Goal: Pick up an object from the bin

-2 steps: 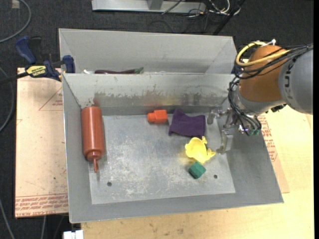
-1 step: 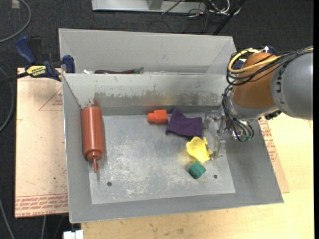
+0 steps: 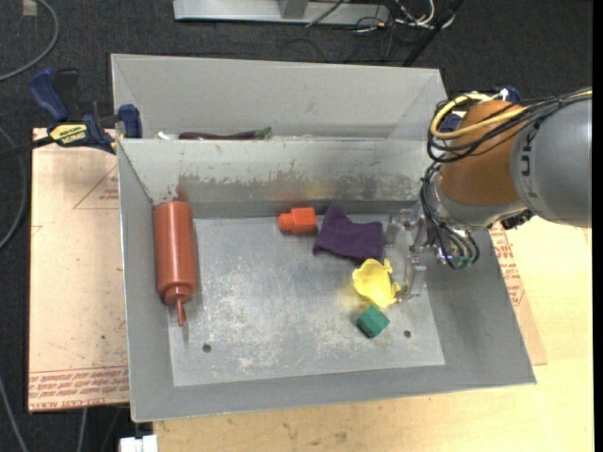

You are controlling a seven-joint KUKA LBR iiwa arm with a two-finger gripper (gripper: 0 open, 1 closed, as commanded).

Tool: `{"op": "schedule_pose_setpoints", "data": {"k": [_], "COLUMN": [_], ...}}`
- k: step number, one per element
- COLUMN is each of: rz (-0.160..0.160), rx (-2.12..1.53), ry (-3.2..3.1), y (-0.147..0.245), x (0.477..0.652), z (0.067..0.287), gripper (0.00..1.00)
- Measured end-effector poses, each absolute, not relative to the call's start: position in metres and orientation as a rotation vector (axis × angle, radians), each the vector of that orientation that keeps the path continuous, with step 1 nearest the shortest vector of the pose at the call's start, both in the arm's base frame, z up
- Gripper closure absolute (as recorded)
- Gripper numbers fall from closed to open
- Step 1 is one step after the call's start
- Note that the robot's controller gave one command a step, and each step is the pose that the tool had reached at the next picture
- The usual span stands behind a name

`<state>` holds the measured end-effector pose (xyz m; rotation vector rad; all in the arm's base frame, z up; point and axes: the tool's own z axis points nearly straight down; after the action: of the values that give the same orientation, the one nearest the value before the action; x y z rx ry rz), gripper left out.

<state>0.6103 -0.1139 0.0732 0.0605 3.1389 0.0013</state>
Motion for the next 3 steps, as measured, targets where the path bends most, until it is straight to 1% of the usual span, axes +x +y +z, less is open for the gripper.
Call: {"op": "schedule_pose_setpoints", "data": {"k": [1, 2, 3], "rz": [0.004, 0.004, 0.003], "rx": [-0.035, -0.009, 0.247], "ry": [3.137, 3.141, 3.131], "y": [-0.085, -0.093, -0.1], "x": [0.616, 0.598, 0.578], "z": [0.077, 0.101, 0.127], "gripper": [0.0, 0.0, 0.0]}}
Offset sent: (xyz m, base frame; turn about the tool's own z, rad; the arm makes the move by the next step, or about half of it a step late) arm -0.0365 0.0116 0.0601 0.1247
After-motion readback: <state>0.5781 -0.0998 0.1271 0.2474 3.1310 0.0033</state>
